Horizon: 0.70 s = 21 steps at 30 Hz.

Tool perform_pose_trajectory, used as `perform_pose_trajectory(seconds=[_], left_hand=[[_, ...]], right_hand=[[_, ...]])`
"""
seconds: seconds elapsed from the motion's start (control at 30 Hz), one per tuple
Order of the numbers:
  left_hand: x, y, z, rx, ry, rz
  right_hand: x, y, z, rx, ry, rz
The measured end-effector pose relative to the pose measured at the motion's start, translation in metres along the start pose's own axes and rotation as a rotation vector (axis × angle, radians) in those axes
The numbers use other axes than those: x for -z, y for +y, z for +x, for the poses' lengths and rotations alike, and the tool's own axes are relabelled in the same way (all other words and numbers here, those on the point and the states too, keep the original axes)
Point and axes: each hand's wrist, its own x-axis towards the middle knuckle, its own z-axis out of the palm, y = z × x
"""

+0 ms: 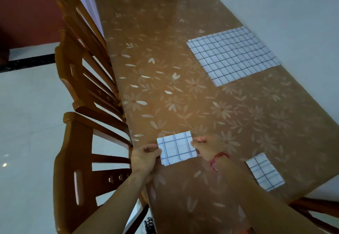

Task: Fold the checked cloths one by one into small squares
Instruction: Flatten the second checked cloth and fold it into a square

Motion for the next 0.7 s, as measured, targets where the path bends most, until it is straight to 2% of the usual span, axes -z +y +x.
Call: perform_pose_trajectory(seconds=[0.23, 0.5, 0.7], left_hand=[[-0.004, 0.013, 0.032, -0.061, 0.109, 0.145], [-0.005, 0.016, 0.059, -0.052, 0.155, 0.197], [-0.01, 0.019, 0.069, -0.116, 0.136, 0.287]], right_hand=[[-0.018, -0.015, 0.037, 0.075, 0.021, -0.057], [-0.033, -0.021, 0.066, 0.093, -0.026, -0.092], [-0.035, -0.028, 0.072, 0.12, -0.003, -0.111]])
